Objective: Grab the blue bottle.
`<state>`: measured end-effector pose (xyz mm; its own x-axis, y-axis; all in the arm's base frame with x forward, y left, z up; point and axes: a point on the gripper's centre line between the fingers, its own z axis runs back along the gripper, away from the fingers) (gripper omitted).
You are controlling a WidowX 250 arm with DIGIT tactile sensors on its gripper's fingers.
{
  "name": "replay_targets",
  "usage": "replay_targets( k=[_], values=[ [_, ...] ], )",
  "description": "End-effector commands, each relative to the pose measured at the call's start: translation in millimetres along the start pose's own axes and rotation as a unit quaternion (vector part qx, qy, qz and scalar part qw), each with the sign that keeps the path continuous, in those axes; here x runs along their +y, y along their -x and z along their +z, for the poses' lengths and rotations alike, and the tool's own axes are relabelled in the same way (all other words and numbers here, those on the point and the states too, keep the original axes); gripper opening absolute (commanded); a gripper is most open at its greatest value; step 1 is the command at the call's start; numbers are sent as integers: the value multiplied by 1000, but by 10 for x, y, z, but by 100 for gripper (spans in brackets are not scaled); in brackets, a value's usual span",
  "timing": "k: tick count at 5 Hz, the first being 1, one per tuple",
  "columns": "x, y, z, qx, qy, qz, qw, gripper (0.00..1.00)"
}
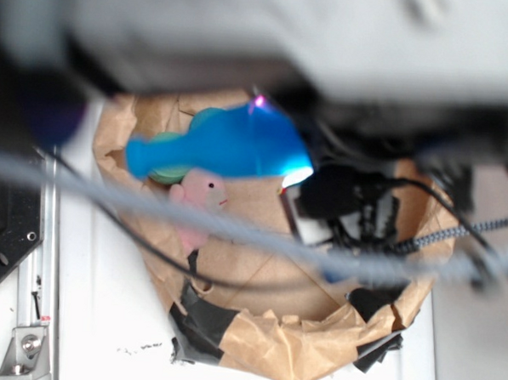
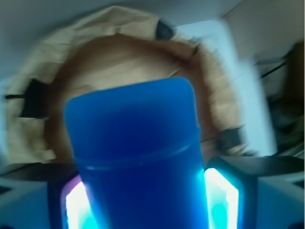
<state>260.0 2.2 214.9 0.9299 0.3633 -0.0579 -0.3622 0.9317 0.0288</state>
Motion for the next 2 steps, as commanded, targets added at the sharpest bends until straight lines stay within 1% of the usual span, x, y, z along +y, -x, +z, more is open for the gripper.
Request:
replay_targets(
  k=[1,2],
  values=[
    [42,42,63,-51,55,92,993,0],
    [51,64,90,-56,70,96,991,0]
  ],
)
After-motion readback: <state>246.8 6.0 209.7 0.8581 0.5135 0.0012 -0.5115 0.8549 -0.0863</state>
